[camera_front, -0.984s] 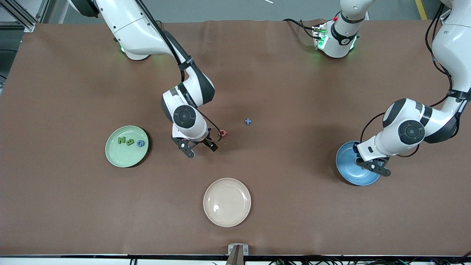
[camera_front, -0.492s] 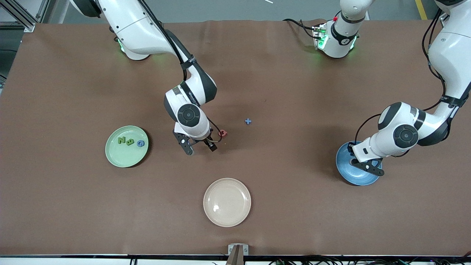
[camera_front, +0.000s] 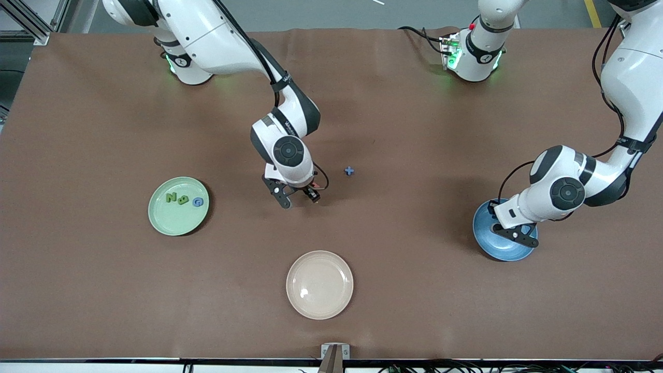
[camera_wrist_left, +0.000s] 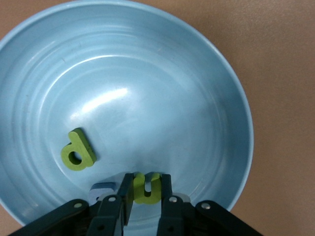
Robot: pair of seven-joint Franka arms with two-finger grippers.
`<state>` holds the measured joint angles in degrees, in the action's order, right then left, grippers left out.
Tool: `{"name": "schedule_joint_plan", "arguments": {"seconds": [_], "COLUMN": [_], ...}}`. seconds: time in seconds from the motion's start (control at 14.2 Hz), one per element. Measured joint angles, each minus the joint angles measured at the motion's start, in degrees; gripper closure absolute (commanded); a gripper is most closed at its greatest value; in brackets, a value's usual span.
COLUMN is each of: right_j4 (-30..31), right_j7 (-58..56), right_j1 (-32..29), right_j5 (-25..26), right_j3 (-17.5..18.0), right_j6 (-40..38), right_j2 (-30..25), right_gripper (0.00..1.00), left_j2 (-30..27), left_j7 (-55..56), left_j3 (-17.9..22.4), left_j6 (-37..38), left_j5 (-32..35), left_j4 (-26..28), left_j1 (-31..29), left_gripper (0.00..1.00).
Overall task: Sort upper and lower case letters into plates
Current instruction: 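Move the right gripper to the pink Q while the left gripper releases u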
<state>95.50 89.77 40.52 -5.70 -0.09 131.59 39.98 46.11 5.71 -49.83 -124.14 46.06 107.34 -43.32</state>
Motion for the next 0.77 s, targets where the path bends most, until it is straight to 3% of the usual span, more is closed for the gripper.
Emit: {"name": "schedule_joint_plan", "arguments": {"seconds": [0.07, 0.14, 0.21, 0.28, 0.49, 0.77], "right_j4": [0.0, 0.0, 0.0, 0.0, 0.0, 0.0], "right_j7": [0.1, 0.2, 0.5, 0.9, 1.3, 1.5], "right_j1": [0.3, 0.5, 0.7, 0.8, 1.0, 1.0], "right_j5": [0.0, 0.0, 0.0, 0.0, 0.0, 0.0], "right_j3": [0.0, 0.0, 0.0, 0.0, 0.0, 0.0], "right_j6": [0.4, 0.8, 1.1, 1.3, 1.8, 2.0], "right_j2": [0.2, 0.4, 0.6, 0.7, 1.1, 1.2], "right_gripper": [0.26, 0.28, 0.3, 0.32, 0.39, 0.58], "left_j2": [0.0, 0.0, 0.0, 0.0, -0.1, -0.9], "left_j7": [0.2, 0.6, 1.0, 1.2, 1.3, 10.7], "left_j3": [0.0, 0.0, 0.0, 0.0, -1.6, -13.4], "left_j6": [0.0, 0.0, 0.0, 0.0, 0.4, 13.3], "left_j5": [0.0, 0.0, 0.0, 0.0, -0.1, -5.4], "left_j4": [0.0, 0.0, 0.0, 0.0, -0.7, -6.1], "left_j1": [0.0, 0.1, 0.2, 0.4, 0.5, 0.8], "left_gripper": [0.78, 0.55, 0.22, 0.0, 0.0, 0.0]}}
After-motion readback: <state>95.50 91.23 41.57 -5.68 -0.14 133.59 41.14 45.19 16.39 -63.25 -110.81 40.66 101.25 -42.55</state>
